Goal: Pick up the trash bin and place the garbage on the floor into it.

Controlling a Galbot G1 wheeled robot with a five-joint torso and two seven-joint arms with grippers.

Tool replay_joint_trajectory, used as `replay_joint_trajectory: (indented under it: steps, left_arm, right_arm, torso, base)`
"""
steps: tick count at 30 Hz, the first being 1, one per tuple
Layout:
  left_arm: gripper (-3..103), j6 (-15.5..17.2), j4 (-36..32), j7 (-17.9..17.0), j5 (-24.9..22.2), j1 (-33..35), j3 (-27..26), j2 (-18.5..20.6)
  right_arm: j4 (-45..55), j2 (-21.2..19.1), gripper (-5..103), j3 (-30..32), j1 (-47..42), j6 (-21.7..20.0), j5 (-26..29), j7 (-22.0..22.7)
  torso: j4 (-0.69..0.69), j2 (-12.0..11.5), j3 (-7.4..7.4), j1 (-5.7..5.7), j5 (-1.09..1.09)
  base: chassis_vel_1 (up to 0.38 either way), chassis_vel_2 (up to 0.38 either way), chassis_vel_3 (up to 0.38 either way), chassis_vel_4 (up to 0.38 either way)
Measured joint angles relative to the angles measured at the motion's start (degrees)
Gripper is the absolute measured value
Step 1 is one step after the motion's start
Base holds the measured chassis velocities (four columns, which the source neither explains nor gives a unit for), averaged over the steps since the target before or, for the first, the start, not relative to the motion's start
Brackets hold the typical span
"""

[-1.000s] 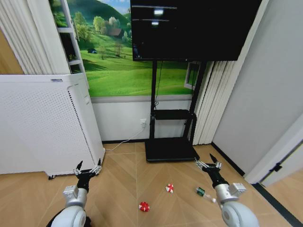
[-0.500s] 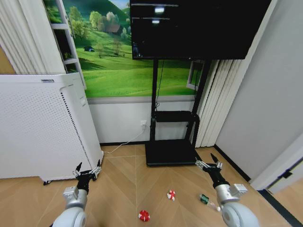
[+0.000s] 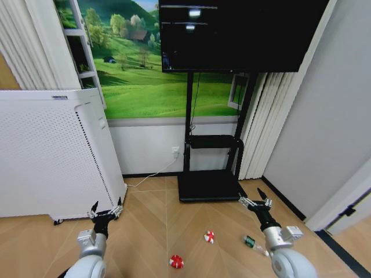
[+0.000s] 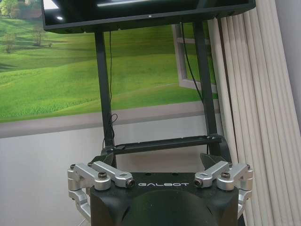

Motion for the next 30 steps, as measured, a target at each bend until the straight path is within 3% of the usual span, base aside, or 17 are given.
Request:
replay_joint_trajectory:
  steps: [5, 19, 30]
  left_arm:
    - [100, 0.00, 0.17, 0.14, 0.11, -0.20, -0.04, 0.04]
    - [100, -0.17, 0.45, 0.31, -0.11, -0.41, -0.30, 0.22]
    - [100, -0.20, 0.49, 0.34, -0.25, -0.42, -0.32, 0.25]
  right_arm:
    - [-0.32, 0.03, 100, -0.04, 0.03, 0.39, -0.12, -0.17]
    - [-0.92, -0.05, 100, -0.32, 0.51, 0.46, -0.13, -0.42]
    - [-1.05, -0.02, 100, -0.41, 0.39, 0.65, -0.09, -0.80]
  torso:
    - [0.00, -2.46, -1.65, -0.83, 0.00]
    - [0.00, -6.07, -4.14, -1.94, 0.00]
    - [0.00, -7.37, -5.01, -2.38, 0.00]
  base:
    - [0.000, 0.000, 0.000, 0.000]
    - [0.000, 0.000, 0.000, 0.000]
    - [0.000, 0.000, 0.000, 0.000]
